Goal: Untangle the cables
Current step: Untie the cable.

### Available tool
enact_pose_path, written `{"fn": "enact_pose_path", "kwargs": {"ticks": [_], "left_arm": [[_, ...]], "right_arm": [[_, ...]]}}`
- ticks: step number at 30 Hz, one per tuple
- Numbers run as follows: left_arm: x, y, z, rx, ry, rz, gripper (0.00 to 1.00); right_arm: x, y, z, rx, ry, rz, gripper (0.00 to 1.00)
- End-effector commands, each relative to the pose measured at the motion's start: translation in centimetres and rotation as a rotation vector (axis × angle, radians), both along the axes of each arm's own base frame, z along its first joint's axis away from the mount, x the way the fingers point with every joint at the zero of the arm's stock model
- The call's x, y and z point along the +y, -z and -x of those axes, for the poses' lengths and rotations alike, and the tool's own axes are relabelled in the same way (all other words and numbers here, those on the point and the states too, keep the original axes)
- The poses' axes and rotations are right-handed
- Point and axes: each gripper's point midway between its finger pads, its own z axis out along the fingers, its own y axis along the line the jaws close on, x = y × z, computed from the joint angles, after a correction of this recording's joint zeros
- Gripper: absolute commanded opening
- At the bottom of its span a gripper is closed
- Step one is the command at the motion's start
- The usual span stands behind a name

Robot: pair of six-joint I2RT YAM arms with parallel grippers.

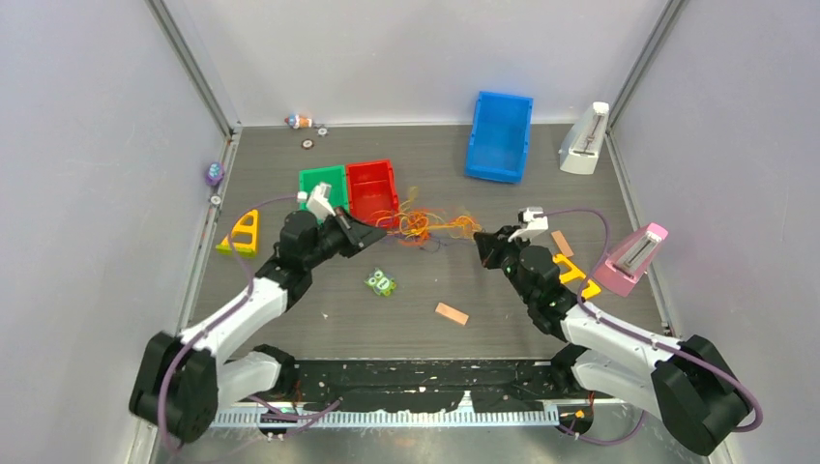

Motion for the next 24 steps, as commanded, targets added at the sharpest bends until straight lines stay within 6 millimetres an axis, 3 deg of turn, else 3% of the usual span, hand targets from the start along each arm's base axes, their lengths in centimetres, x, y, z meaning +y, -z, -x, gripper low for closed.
{"fn": "enact_pose_path", "kwargs": {"ticks": [1,9,11,12,13,16,19,22,24], "left_arm": [[8.3,3.8,-0.9,0.012,-0.368,-0.287,0.00],[16.7,3.8,1.6,0.030,-0.736,-0.445,0.00],[17.7,3.1,1.9,-0.015,-0.773,-0.465,0.00],[17.9,2.6,2.0,-0.041,-0.768,-0.476,0.00],[17.7,2.3,2.0,-0.064,-0.747,-0.488,0.00],[16.6,1.0,2.0,-0.120,-0.653,-0.516,0.00],[13.6,-0.4,1.9,-0.205,-0.462,-0.522,0.00],[11.1,-1.1,2.2,-0.242,-0.290,-0.528,0.27],[10.2,-1.0,2.1,-0.248,-0.225,-0.552,0.39]], "right_arm": [[-6.3,0.6,-1.6,0.058,0.356,0.060,0.05],[-10.8,0.9,-0.9,0.111,0.631,0.045,0.05],[-11.3,1.3,-0.5,0.102,0.645,0.037,0.05],[-10.6,1.0,-0.7,0.087,0.596,0.041,0.05],[-10.0,1.0,-0.8,0.080,0.557,0.047,0.05],[-5.9,0.0,-1.3,0.038,0.314,0.070,0.06],[-2.0,-1.2,-1.4,-0.022,0.097,0.076,0.09],[1.5,-1.4,-0.6,-0.053,-0.107,0.070,0.11],[2.0,-1.5,-0.5,-0.059,-0.131,0.062,0.11]]}}
